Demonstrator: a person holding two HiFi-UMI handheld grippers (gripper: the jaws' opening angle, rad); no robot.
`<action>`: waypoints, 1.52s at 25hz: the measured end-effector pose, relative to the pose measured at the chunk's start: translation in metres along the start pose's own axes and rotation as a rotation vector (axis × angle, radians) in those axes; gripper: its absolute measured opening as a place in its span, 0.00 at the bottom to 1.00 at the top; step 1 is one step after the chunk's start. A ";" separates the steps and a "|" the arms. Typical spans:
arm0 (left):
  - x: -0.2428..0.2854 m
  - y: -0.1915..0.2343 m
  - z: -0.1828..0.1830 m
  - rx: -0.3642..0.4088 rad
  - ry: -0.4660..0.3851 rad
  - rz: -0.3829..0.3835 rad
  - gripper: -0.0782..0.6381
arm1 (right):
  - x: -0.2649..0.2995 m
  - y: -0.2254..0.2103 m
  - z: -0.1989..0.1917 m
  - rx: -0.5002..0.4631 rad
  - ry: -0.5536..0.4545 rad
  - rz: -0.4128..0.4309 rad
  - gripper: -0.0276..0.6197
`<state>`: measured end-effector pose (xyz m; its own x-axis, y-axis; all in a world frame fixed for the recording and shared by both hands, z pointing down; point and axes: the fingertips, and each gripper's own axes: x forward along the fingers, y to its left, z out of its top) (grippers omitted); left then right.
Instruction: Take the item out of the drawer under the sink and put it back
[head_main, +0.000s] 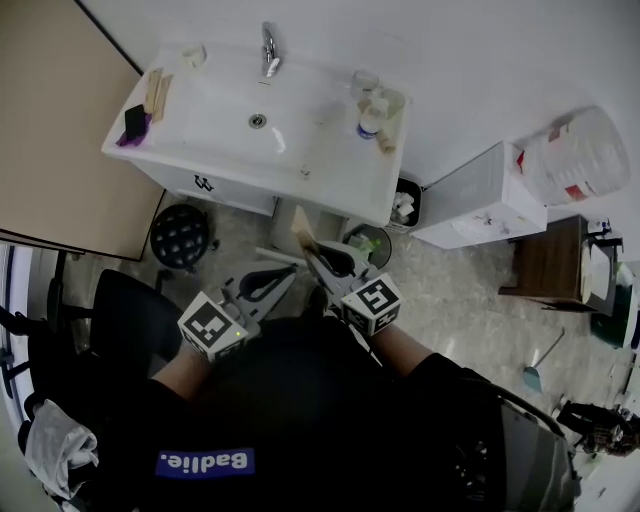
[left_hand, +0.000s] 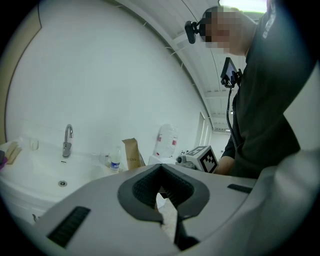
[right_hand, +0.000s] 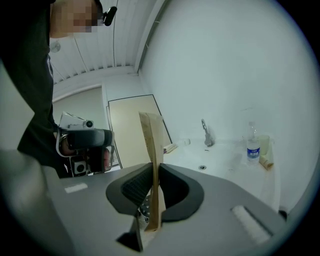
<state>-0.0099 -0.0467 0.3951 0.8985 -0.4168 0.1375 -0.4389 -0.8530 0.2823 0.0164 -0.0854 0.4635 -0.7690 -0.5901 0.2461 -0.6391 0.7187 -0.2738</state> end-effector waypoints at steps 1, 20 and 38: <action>0.000 0.002 0.000 -0.003 -0.001 0.004 0.12 | 0.004 -0.003 -0.004 0.000 0.010 0.001 0.11; -0.018 0.033 -0.011 -0.023 0.001 0.157 0.12 | 0.074 -0.057 -0.105 -0.047 0.270 0.053 0.11; -0.024 0.044 0.005 -0.017 -0.025 0.226 0.12 | 0.116 -0.108 -0.228 -0.128 0.574 0.064 0.11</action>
<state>-0.0510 -0.0759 0.3991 0.7769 -0.6045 0.1760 -0.6289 -0.7315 0.2634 -0.0002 -0.1479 0.7335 -0.6517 -0.2764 0.7064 -0.5576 0.8059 -0.1991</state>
